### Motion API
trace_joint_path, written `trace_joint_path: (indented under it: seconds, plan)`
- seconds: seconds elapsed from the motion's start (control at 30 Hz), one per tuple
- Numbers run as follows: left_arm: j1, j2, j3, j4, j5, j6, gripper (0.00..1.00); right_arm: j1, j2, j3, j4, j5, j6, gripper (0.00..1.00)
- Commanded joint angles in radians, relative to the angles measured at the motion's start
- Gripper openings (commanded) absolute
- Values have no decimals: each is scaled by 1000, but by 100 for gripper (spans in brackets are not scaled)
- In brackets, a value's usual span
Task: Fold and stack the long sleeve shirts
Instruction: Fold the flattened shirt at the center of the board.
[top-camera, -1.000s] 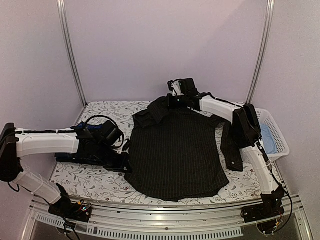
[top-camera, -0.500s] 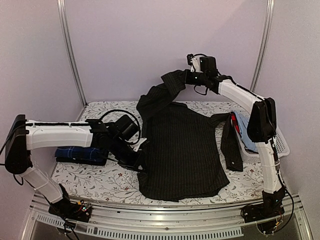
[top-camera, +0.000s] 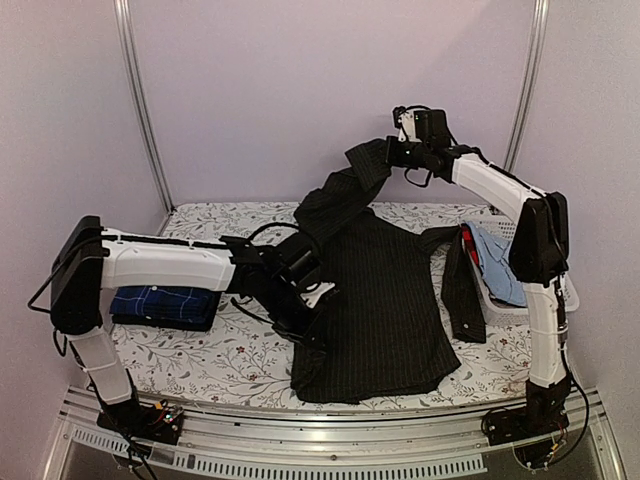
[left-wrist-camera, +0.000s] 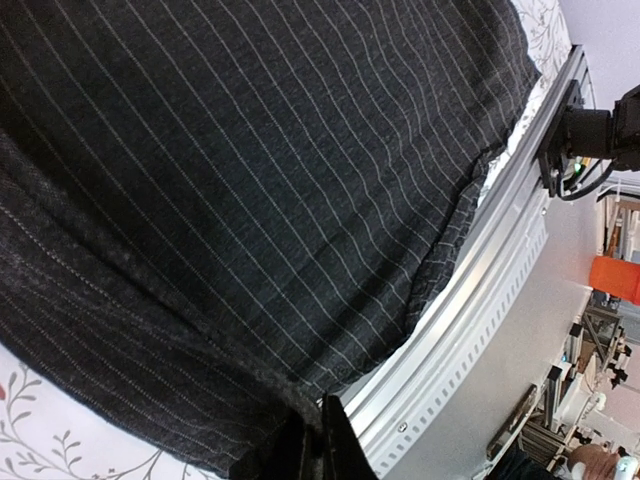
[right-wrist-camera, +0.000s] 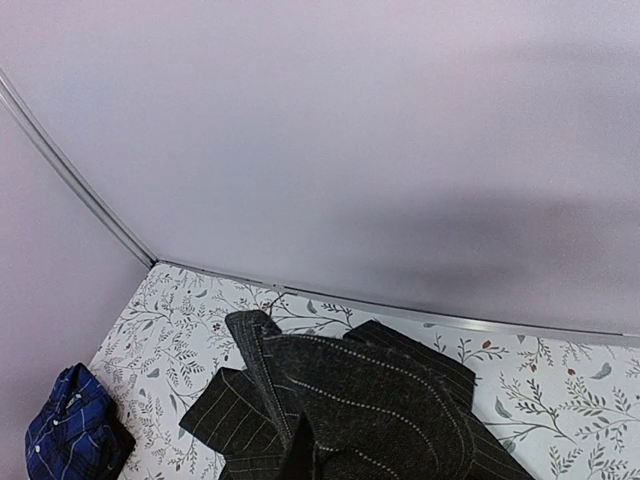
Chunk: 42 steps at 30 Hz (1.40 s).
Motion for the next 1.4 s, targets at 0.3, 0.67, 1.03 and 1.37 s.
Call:
trace_joint_path:
  seconds: [0.3, 0.67, 1.03, 1.37]
  plan:
    - [-36, 100, 67, 33, 61, 29, 6, -22, -248, -310, 52, 141, 34, 0]
    - [-38, 133, 66, 73, 78, 29, 12, -25, -297, -395, 86, 235, 101, 0]
    - [-43, 133, 46, 88, 98, 44, 37, -25, -338, -500, 117, 216, 124, 0]
    - [23, 14, 81, 118, 65, 27, 67, -26, -490, -755, 225, 341, 224, 0]
